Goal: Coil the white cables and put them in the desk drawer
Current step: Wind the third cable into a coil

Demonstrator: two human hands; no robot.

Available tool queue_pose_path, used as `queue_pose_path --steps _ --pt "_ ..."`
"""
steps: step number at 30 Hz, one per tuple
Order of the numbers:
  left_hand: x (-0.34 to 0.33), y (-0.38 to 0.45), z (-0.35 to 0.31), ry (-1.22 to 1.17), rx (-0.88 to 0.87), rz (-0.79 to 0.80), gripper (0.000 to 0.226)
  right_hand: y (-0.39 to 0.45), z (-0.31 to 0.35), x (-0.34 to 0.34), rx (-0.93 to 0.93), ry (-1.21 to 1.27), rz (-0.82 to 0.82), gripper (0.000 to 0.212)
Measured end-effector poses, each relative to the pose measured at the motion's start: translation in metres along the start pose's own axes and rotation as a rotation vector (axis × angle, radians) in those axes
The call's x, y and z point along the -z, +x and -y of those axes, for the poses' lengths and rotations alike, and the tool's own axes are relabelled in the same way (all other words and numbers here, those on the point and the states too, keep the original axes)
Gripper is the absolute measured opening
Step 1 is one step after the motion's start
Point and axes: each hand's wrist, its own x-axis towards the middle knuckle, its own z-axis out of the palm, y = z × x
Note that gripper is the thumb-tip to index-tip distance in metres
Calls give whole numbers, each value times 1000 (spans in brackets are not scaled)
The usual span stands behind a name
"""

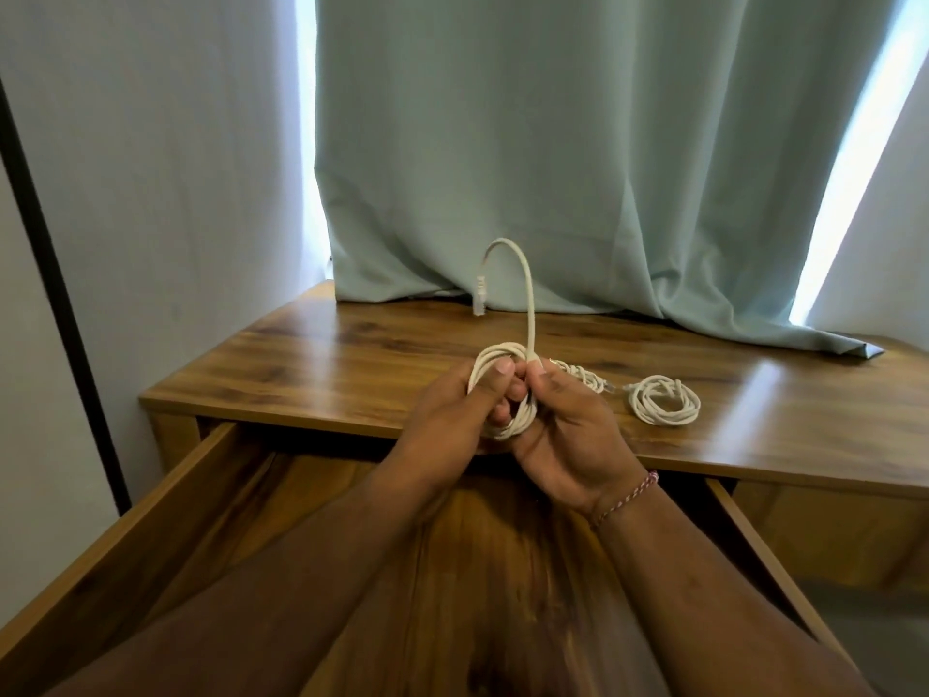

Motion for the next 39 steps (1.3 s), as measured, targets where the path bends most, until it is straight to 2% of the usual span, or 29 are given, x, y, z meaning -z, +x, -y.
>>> queue_pose_path --steps 3,5,10,12,14,17,20,23,27,30,33,36,39 --pt "-3 6 5 23 25 -143 29 2 -5 1 -22 -180 -60 28" --pt "-1 8 9 34 36 -190 32 5 -8 -2 -32 -319 -129 24" --pt "3 14 12 172 -87 -351 36 10 -18 -16 167 -959 -305 30" --pt "8 14 13 232 -116 -402 34 11 -23 -14 196 -1131 -372 28" --pt "8 12 10 106 -39 -417 34 9 -20 -8 131 -1090 -379 31" --pt "-1 6 -1 -351 129 -319 30 5 -16 -6 66 -879 -360 37" --pt "-11 4 1 -458 95 -254 33 6 -23 -12 119 -728 -452 39" --pt "-14 5 2 -354 77 -342 25 12 -36 -13 164 -788 -457 47" --pt "5 10 -6 -97 47 -454 23 7 -45 -16 82 -974 -448 32" --pt "19 8 -10 100 -3 -415 27 6 -50 -21 -1 -1004 -459 28" --pt "23 6 -7 125 40 -381 30 6 -53 -24 3 -1057 -475 24" --pt "29 10 -9 90 40 -432 31 6 -44 -30 5 -921 -457 20" --pt "35 11 -15 77 4 -453 31 8 -29 -30 22 -667 -597 27"
